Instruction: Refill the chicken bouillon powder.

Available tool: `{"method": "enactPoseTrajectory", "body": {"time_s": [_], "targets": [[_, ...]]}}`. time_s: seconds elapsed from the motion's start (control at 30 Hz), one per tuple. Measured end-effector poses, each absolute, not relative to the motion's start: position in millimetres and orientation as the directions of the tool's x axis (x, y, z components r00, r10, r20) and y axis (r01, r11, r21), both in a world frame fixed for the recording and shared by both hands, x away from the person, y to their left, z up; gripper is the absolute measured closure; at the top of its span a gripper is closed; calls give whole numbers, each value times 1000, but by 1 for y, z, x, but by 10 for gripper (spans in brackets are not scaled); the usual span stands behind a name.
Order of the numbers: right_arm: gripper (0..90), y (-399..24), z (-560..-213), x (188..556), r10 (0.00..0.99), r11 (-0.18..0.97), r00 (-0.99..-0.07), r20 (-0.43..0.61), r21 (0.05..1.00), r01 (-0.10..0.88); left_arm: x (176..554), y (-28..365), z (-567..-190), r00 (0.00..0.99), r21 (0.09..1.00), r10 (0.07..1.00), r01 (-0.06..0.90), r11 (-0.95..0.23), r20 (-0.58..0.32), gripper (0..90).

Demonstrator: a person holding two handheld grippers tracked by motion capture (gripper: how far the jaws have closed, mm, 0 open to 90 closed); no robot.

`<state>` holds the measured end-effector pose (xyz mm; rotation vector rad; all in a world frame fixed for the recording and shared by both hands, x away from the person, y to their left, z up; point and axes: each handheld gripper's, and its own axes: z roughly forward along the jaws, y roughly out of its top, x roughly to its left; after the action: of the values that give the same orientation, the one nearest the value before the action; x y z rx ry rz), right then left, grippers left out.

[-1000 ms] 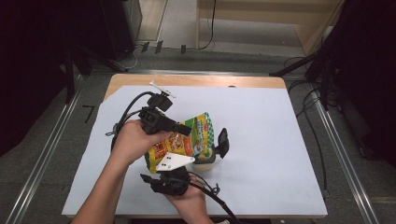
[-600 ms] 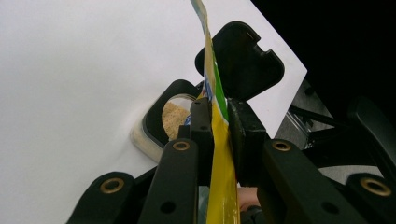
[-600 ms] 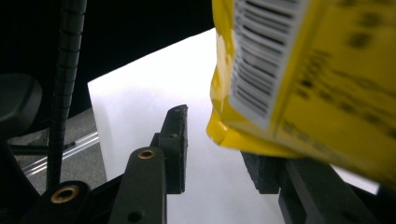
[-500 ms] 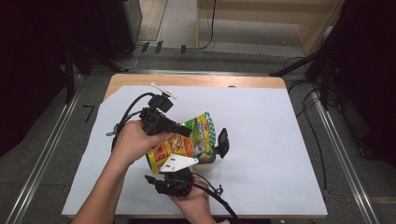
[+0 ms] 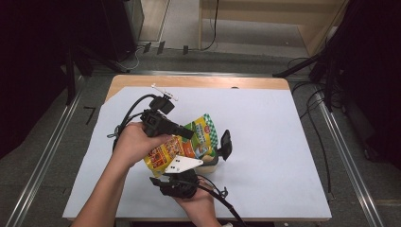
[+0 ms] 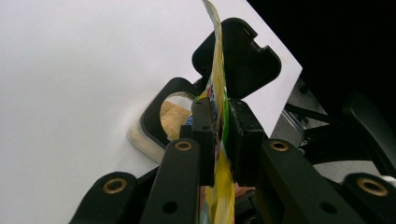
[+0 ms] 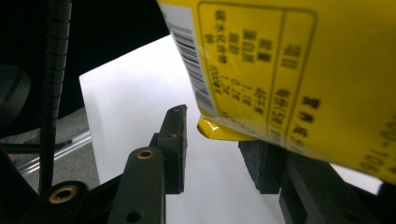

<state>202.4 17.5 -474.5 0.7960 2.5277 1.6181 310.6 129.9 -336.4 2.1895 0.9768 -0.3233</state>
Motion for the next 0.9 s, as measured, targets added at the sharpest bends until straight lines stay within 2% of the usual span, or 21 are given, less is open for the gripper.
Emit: {"method": "enactPoseTrajectory", "body": {"time_s": [0.17,0.47,0.9], "targets": [[634,18,-476,203,439,329,-870,223,861,387,312,131,-338,679,502,551,732,-461,-484,829],[625,19,-484,206,456,366,-858,236,829,423,314,124,-346,686,491,543,727,-479,-485,842],[606,21,-490,209,463,382,-850,250,809,446,320,138,-351,657,484,519,754,-445,-546,876]]}}
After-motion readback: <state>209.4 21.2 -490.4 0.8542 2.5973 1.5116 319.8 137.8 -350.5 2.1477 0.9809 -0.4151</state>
